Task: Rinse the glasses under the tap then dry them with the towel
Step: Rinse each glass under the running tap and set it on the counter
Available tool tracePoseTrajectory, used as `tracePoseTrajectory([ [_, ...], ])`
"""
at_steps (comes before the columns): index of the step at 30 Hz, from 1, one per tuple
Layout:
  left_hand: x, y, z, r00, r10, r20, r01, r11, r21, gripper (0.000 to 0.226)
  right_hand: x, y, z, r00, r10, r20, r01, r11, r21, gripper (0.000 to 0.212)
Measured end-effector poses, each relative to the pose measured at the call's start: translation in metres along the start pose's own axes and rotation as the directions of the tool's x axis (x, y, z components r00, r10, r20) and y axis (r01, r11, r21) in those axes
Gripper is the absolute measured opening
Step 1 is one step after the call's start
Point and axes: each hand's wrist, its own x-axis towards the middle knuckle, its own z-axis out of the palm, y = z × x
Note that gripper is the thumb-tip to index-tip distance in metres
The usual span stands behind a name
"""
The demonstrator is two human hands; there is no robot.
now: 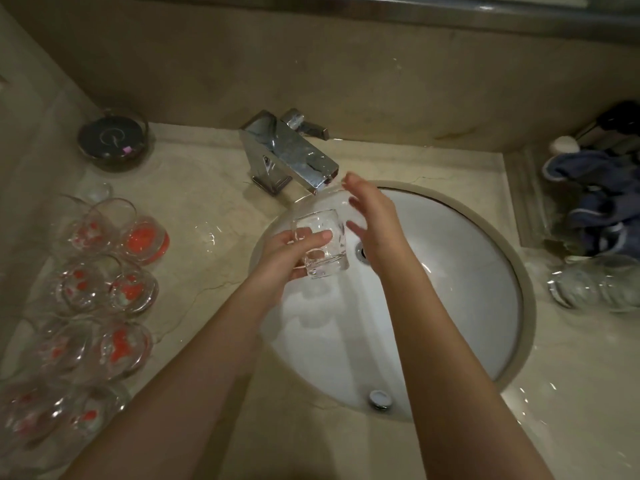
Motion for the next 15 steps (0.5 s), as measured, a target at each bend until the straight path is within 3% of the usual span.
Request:
tracePoseTrajectory([
  [4, -0.008, -0.001, 0.005, 0.998, -0.054, -0.015, 0.053, 0.998, -0.029, 0.016, -0.021, 0.03, -0.021, 0.96, 0.26, 0.102, -0.258, 0.966, -0.029, 0.036],
  [6, -0.011, 0.0, 0.007, 0.982, -0.176, 0.064, 0.177, 0.984, -0.004, 0.026, -0.027, 0.036, -0.025, 0.924, 0.347, 0.158, -0.337, 0.937, -0.09, 0.039],
  [8, -0.012, 0.001, 0.009, 0.922, -0.35, 0.167, 0.353, 0.936, 0.014, 0.04, -0.032, 0.035, -0.026, 0.895, 0.426, 0.137, -0.409, 0.903, -0.135, 0.05],
  [10, -0.012, -0.002, 0.008, 0.862, -0.473, 0.184, 0.481, 0.877, 0.0, 0.056, -0.035, 0.033, -0.027, 0.852, 0.513, 0.099, -0.489, 0.85, -0.199, 0.057],
  [15, -0.018, -0.014, 0.011, 0.811, -0.541, 0.22, 0.558, 0.83, -0.015, 0.063, -0.049, 0.028, -0.032, 0.82, 0.566, 0.08, -0.54, 0.813, -0.216, 0.043],
])
